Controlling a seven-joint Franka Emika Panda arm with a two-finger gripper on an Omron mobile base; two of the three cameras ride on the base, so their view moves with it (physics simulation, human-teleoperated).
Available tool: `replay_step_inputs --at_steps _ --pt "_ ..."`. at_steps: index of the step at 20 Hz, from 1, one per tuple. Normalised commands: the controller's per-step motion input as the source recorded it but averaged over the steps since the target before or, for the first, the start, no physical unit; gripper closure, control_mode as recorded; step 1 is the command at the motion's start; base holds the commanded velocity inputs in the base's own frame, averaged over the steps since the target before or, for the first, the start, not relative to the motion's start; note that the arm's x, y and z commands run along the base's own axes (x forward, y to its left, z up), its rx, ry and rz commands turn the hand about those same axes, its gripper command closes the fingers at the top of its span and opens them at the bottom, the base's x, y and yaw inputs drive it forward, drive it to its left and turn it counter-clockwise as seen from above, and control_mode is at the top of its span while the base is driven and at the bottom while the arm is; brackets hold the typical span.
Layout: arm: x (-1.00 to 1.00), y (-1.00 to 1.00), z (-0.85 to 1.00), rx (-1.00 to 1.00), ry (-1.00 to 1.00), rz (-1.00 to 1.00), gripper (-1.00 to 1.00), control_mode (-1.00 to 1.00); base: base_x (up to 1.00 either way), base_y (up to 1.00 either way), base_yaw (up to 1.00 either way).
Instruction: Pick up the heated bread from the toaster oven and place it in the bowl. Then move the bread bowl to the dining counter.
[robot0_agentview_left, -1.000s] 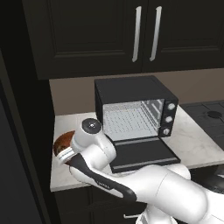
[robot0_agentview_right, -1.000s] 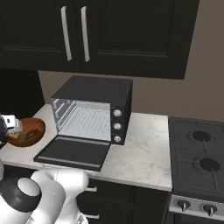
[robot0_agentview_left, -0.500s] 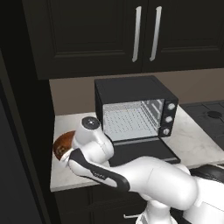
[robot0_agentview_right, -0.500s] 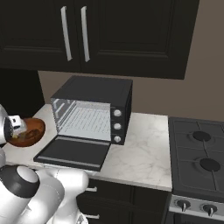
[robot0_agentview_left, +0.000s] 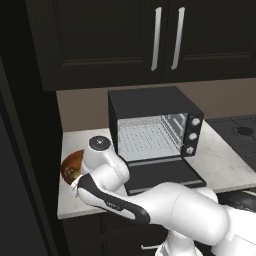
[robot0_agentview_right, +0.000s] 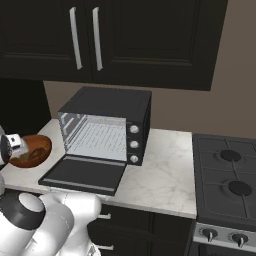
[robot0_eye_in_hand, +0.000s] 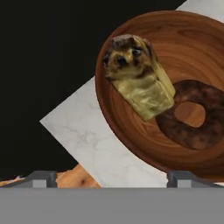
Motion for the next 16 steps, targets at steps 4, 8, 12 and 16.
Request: replay_step_inputs --at_steps 4,8,12,16 --pt "0.14 0.00 -0.21 -0.14 -0.01 0.01 -1.00 -1.00 0.00 0.00 0.00" --pt "0.17 0.00 -0.23 -0.12 0.00 0.01 -1.00 -1.00 0.00 0.00 0.00" --pt "0.33 0.00 -0.22 -0.12 0.00 0.00 -1.00 -1.00 0.00 0.00 0.00" --pt "0.32 0.00 -0.33 -0.13 0.00 0.00 -1.00 -1.00 0.00 0.00 0.00"
